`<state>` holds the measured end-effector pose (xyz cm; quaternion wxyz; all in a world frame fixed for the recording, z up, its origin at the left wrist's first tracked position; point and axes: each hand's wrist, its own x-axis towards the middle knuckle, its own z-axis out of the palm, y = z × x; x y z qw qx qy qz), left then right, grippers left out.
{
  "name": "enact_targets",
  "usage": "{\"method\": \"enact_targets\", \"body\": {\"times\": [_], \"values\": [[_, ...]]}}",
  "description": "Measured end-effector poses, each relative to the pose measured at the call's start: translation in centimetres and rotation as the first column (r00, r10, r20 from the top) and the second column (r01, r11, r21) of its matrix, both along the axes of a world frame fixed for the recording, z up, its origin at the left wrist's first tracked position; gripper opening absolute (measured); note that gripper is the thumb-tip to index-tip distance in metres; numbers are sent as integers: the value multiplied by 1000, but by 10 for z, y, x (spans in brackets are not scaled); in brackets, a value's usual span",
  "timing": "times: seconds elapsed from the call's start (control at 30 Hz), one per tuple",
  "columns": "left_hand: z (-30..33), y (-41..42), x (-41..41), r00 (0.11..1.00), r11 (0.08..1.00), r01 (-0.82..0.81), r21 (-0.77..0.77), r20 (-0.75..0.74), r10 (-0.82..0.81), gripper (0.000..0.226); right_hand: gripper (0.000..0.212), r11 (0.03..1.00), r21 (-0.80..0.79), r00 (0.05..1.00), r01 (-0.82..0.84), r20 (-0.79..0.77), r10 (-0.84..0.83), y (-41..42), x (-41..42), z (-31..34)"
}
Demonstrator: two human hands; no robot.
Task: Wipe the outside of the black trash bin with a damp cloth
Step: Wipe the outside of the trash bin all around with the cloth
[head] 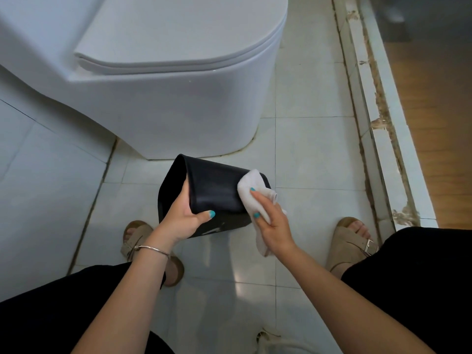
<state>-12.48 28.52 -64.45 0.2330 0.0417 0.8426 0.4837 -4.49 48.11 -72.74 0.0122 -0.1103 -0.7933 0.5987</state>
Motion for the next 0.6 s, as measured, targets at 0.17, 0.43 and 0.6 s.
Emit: {"method": "enact_targets", "body": {"times": [0.17, 0.43, 0.6], "values": [[-2, 6, -6, 997, 996, 68, -59, -33, -70, 104, 47, 1000, 15, 999, -18, -28, 19, -29, -19, 30], [6, 22, -4, 988, 987, 151, -56, -34, -153, 87, 55, 969, 162, 978, -184, -64, 196, -31, -39, 66], [11, 30, -8, 975, 973, 211, -88, -45, -216, 98, 57, 993, 105, 998, -51, -31, 54, -34, -44, 63]]}}
